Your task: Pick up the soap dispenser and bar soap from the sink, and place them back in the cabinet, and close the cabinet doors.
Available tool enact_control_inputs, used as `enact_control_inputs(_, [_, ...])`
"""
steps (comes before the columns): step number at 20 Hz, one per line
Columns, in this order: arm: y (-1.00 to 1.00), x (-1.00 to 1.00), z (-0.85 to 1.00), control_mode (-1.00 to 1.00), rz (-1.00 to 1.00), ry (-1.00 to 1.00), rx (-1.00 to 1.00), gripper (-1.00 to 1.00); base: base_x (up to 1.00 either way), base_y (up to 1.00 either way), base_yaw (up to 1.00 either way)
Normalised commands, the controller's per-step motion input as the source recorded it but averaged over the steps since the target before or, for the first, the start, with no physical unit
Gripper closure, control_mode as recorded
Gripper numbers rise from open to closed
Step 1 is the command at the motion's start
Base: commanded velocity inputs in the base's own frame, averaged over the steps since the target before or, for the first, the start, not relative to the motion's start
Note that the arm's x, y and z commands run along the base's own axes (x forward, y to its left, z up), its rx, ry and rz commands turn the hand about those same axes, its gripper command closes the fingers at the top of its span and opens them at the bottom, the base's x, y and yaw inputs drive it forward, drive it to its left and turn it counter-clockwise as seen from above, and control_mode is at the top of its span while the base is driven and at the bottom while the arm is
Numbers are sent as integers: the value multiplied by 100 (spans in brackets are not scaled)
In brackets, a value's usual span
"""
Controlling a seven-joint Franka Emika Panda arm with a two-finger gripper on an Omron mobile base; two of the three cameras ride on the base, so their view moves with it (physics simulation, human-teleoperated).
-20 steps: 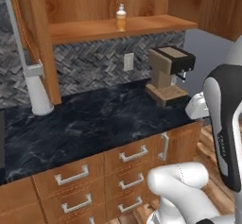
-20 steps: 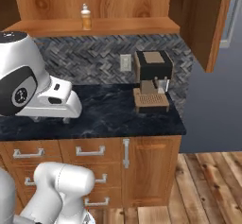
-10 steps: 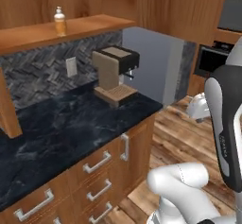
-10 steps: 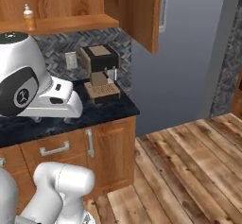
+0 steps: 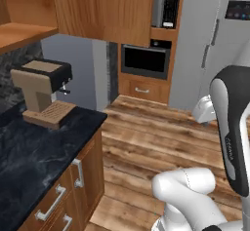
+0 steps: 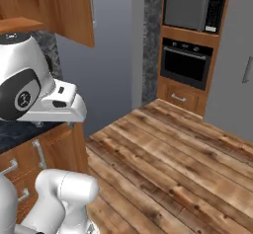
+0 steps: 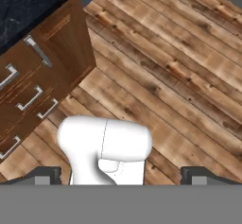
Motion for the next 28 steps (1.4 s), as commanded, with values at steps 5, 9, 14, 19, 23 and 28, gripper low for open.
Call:
enact_control_inputs(5, [0,0,0,100,0,0,0,-100,0,-58,-68])
enact_control_inputs(9, [0,0,0,100,0,0,0,-100,0,-53,-71])
enact_control_inputs(14, [0,0,0,100,0,0,0,-100,0,-63,-69])
enact_control_inputs(19, [0,0,0,100,0,0,0,-100,0,-37,-73])
enact_control_inputs(23, [0,0,0,100,0,0,0,-100,5,-20,-77])
enact_control_inputs(28, [0,0,0,100,0,0,0,-100,9,-24,-76])
